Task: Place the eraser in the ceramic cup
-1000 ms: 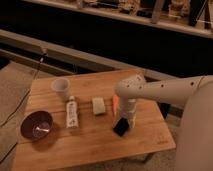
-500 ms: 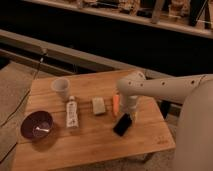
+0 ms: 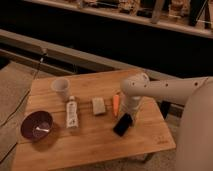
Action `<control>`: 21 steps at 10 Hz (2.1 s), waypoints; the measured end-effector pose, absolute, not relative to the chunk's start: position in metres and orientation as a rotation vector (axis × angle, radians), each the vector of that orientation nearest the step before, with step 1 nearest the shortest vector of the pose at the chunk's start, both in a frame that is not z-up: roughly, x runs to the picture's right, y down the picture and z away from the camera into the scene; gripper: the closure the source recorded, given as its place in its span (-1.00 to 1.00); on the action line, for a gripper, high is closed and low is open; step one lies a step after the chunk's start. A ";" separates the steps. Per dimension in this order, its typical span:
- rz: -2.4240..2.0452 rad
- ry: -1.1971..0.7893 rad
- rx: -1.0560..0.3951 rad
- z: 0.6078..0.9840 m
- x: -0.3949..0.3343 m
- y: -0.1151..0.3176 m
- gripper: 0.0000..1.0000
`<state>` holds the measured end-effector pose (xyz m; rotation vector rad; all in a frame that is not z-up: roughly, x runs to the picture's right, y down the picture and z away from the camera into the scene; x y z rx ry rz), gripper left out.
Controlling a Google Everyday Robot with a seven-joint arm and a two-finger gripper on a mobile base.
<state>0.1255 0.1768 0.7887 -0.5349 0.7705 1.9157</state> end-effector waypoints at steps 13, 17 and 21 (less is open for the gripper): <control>1.797 0.556 -0.496 0.762 0.078 0.076 0.97; 1.641 0.373 -0.487 0.758 0.008 0.012 0.97; 1.476 0.207 -0.455 0.758 -0.061 -0.030 0.97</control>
